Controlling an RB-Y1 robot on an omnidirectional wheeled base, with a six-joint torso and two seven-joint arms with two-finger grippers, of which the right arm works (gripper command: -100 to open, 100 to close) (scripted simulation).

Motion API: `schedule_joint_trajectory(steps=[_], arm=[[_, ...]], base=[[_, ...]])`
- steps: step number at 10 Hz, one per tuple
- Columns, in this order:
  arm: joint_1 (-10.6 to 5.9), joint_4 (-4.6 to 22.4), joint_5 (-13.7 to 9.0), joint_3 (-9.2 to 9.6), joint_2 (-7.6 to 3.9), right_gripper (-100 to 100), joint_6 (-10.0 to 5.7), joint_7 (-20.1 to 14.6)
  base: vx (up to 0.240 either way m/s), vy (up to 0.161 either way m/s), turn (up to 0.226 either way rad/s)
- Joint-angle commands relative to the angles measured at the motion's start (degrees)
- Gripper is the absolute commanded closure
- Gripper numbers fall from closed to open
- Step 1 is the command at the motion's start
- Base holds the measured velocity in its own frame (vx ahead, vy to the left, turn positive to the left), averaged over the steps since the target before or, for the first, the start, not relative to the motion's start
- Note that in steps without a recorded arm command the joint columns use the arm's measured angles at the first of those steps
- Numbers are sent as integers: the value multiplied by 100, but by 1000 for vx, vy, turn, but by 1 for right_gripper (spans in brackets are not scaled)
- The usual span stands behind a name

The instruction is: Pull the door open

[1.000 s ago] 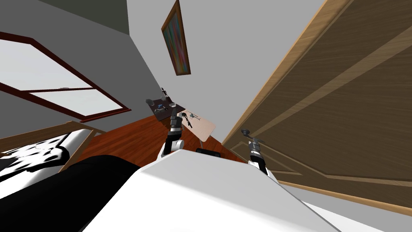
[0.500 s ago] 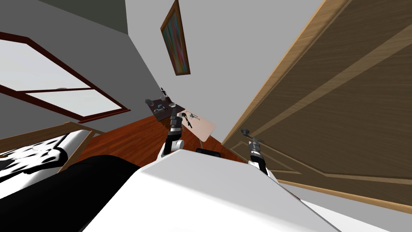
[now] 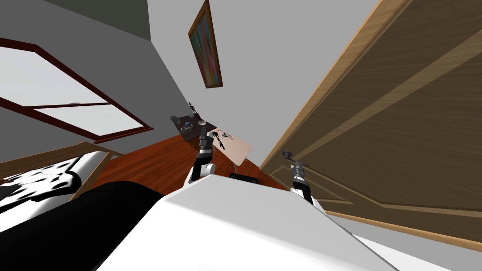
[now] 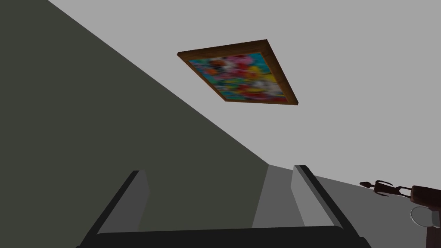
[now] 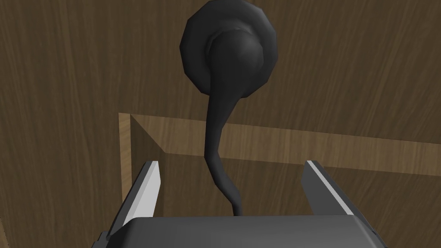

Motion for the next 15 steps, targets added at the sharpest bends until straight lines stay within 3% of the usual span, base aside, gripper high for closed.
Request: schedule_joint_trajectory(steps=[1, 12, 13, 15], arm=[[-72, 39, -8, -26, 16, -100, 38, 39], [-82, 45, -9, -30, 18, -100, 43, 45], [-73, 180, -53, -90, -72, -100, -34, -20], [-73, 180, -53, -90, -72, -100, -34, -20]], base=[[9, -21, 60], [2, -4, 12], [14, -33, 93], [6, -14, 41]])
